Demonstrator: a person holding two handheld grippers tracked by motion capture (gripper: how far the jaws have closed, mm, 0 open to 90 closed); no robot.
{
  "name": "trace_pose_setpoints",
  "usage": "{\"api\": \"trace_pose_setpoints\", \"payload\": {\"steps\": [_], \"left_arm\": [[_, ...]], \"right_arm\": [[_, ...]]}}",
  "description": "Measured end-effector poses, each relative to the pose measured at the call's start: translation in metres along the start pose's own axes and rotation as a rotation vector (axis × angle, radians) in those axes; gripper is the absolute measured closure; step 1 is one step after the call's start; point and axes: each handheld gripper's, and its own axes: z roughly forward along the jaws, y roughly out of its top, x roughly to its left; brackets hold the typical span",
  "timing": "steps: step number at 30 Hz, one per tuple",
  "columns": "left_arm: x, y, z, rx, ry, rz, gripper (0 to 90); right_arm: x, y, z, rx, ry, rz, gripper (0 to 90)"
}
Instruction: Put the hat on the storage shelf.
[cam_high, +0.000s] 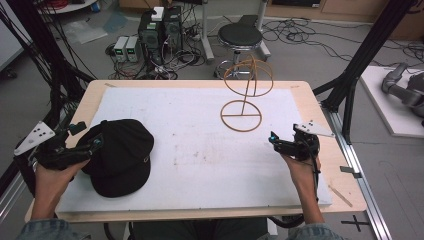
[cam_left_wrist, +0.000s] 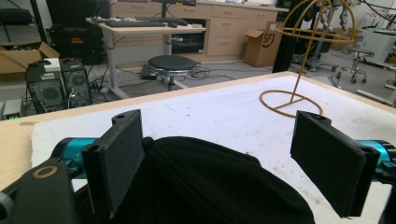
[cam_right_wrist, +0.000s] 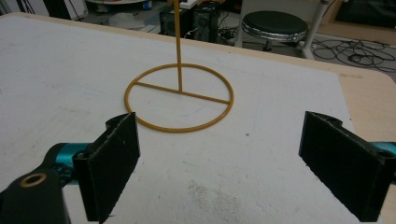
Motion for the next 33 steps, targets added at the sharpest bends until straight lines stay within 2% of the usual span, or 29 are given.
{"api": "trace_pose_setpoints", "payload": {"steps": [10,19,28,33], "left_arm": [[-0.0002,0.0004,-0.0042,-0.003,0.017,0.003,18.3],[-0.0006,0.0017,-0.0026,-0.007,0.010,0.001,18.5],[0.0007,-0.0006,-0.0010,-0.008,0.021,0.000,18.5],[0.0014,-0.0034,0.0041,0.012,0.026,-0.003,18.6]], "right_arm": [[0.0014,0.0027,-0.0002,-0.004,0.000,-0.005,12.1],[0.0015,0.0033,-0.0017,-0.007,-0.004,-0.011,12.2],[0.0041,0.0029,-0.0009,-0.001,0.000,-0.016,12.2],[0.0051,0.0024,0.0006,0.007,0.002,-0.021,12.1]]}}
